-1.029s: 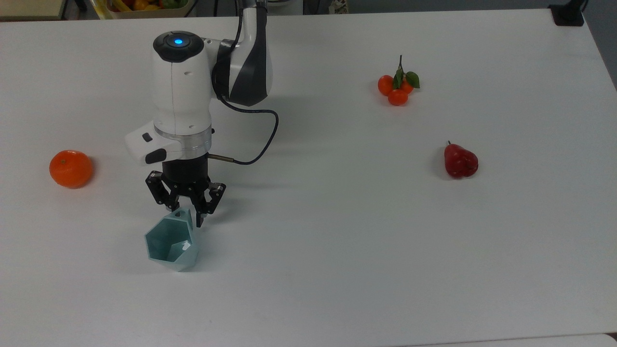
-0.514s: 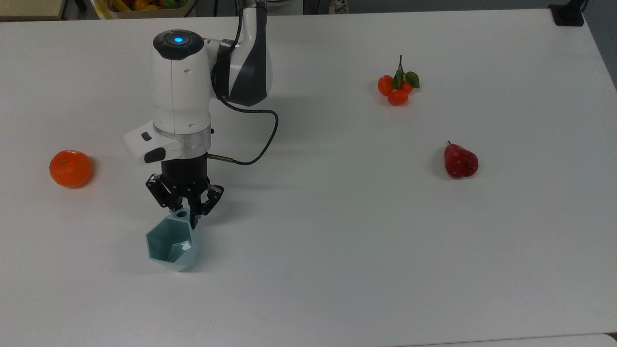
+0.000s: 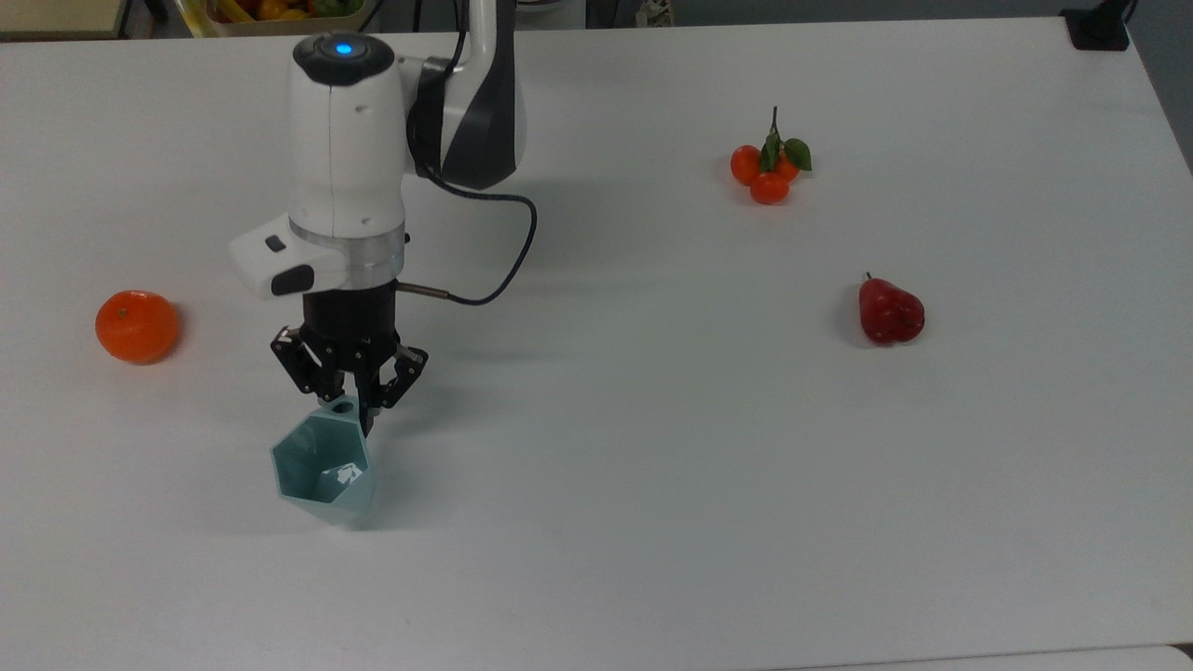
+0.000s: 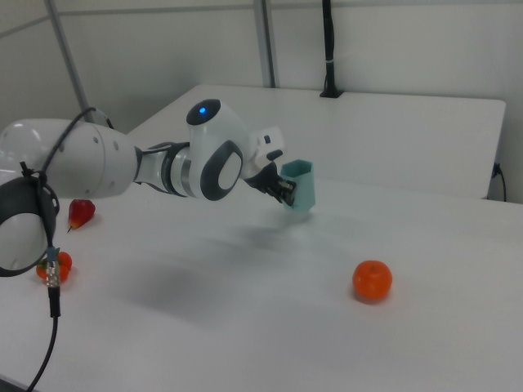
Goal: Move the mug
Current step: 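Drag the gripped teal mug across the table toward the leafy tangerine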
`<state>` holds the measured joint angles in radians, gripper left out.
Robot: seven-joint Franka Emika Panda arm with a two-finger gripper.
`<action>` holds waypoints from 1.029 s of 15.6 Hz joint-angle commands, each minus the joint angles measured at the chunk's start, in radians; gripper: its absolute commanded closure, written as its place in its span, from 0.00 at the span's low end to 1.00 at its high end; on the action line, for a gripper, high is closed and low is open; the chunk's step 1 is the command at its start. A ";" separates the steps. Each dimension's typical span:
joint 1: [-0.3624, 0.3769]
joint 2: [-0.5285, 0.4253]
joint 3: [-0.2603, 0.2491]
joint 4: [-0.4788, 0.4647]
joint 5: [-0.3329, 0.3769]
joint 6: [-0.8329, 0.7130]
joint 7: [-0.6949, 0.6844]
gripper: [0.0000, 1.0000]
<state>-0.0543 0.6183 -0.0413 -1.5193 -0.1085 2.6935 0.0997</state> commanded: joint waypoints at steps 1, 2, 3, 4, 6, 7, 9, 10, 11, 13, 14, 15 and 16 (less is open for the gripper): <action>0.028 -0.227 -0.006 -0.230 -0.017 -0.012 0.023 0.98; 0.039 -0.285 -0.005 -0.281 -0.017 -0.049 0.029 0.98; 0.048 -0.336 -0.005 -0.323 -0.017 -0.094 0.037 0.98; 0.057 -0.379 -0.005 -0.356 -0.017 -0.144 0.043 0.98; 0.074 -0.446 -0.003 -0.418 -0.017 -0.217 0.046 0.98; 0.083 -0.488 -0.003 -0.461 -0.017 -0.242 0.052 0.98; 0.106 -0.575 -0.003 -0.565 -0.019 -0.274 0.058 0.97; 0.113 -0.618 -0.002 -0.619 -0.019 -0.288 0.058 0.97; 0.116 -0.650 0.006 -0.671 -0.019 -0.291 0.060 0.97; 0.152 -0.687 0.008 -0.740 -0.019 -0.290 0.063 0.97; 0.163 -0.696 0.008 -0.763 -0.019 -0.287 0.069 0.97; 0.169 -0.707 0.008 -0.777 -0.019 -0.284 0.075 0.97; 0.181 -0.713 0.008 -0.785 -0.019 -0.284 0.078 0.97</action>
<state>0.0892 -0.0231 -0.0286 -2.2222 -0.1085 2.4045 0.1422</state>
